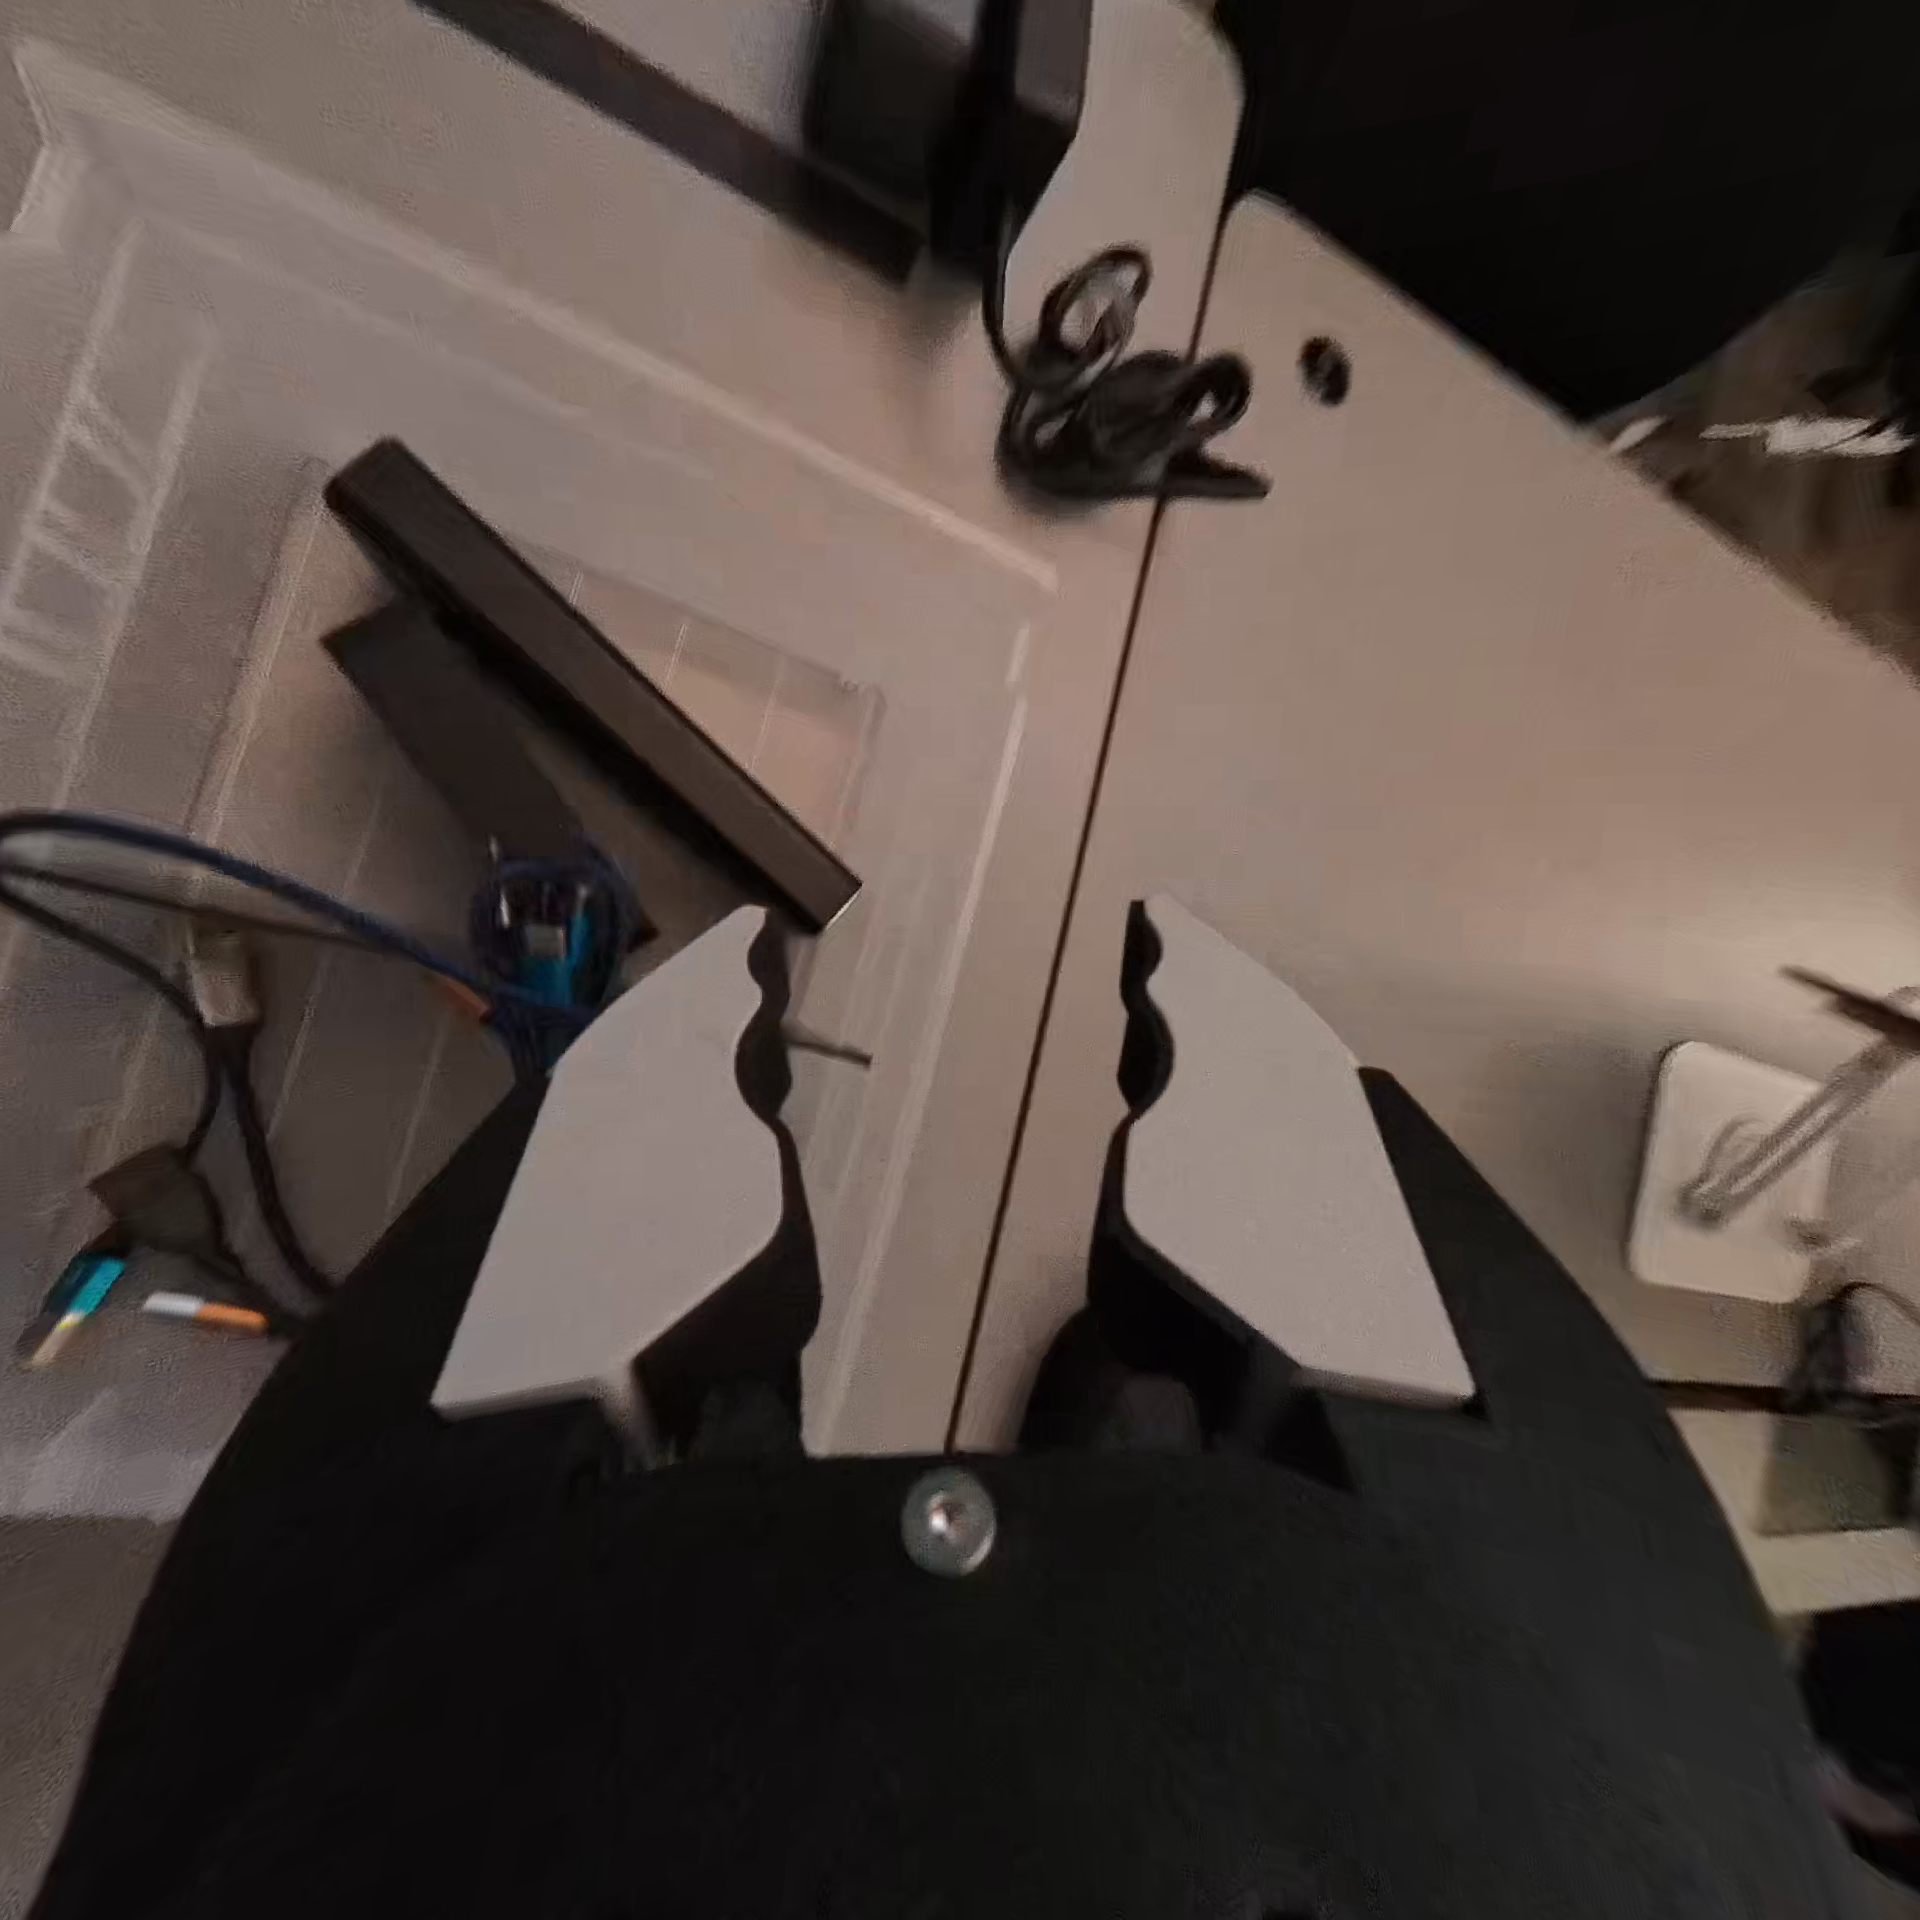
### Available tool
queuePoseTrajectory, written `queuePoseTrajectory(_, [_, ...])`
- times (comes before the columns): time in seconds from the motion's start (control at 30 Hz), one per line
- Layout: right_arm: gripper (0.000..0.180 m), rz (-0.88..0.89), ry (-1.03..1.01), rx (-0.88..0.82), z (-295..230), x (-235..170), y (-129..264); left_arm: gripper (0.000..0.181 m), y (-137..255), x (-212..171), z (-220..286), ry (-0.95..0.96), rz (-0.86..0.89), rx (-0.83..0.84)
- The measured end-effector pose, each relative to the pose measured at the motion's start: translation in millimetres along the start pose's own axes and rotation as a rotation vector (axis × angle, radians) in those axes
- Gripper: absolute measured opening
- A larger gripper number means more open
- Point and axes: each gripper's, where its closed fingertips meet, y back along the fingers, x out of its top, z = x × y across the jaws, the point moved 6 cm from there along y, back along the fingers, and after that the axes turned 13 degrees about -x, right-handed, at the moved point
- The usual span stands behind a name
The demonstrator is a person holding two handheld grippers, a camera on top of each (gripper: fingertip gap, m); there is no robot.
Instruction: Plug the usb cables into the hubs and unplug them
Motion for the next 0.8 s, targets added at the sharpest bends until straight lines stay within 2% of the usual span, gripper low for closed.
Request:
queuePoseTrajectory(0.1, [0.061, -0.074, -0.157, 0.172, -4, -45, -14, 0.051, 39, 16, 4, 0.015, 0.094, 0.071])
queuePoseTrajectory(0.17, [0.059, -0.115, -0.239, 0.242, -8, -63, -21, 0.055, 73, 21, 4, -0.013, 0.101, 0.220])
queuePoseTrajectory(0.23, [0.059, -0.081, -0.310, 0.308, -10, -71, -23, 0.060, 110, 26, 4, -0.042, 0.105, 0.391])
queuePoseTrajectory(0.3, [0.052, -0.012, -0.429, 0.313, -1, -72, -21, 0.060, 148, 29, 7, -0.065, 0.114, 0.534])
queuePoseTrajectory(0.4, [0.051, 0.078, -0.538, 0.210, 24, -73, -11, 0.060, 201, 27, 6, -0.064, 0.047, 0.737])
queuePoseTrajectory(0.47, [0.050, 0.084, -0.537, 0.211, 28, -80, -7, 0.062, 238, 16, 1, -0.019, -0.076, 0.883])
queuePoseTrajectory(0.57, [0.052, -0.052, -0.419, 0.333, 8, -105, -15, 0.073, 292, -8, -12, 0.101, -0.231, 1.068])
queuePoseTrajectory(0.63, [0.054, -0.123, -0.313, 0.387, -9, -118, -22, 0.072, 324, -28, -23, 0.215, -0.279, 1.164])
queuePoseTrajectory(0.73, [0.051, -0.210, -0.257, 0.391, -27, -125, -37, 0.072, 356, -59, -38, 0.360, -0.320, 1.225])
queuePoseTrajectory(0.8, [0.040, -0.259, -0.249, 0.420, -38, -124, -45, 0.072, 369, -75, -46, 0.429, -0.323, 1.241])
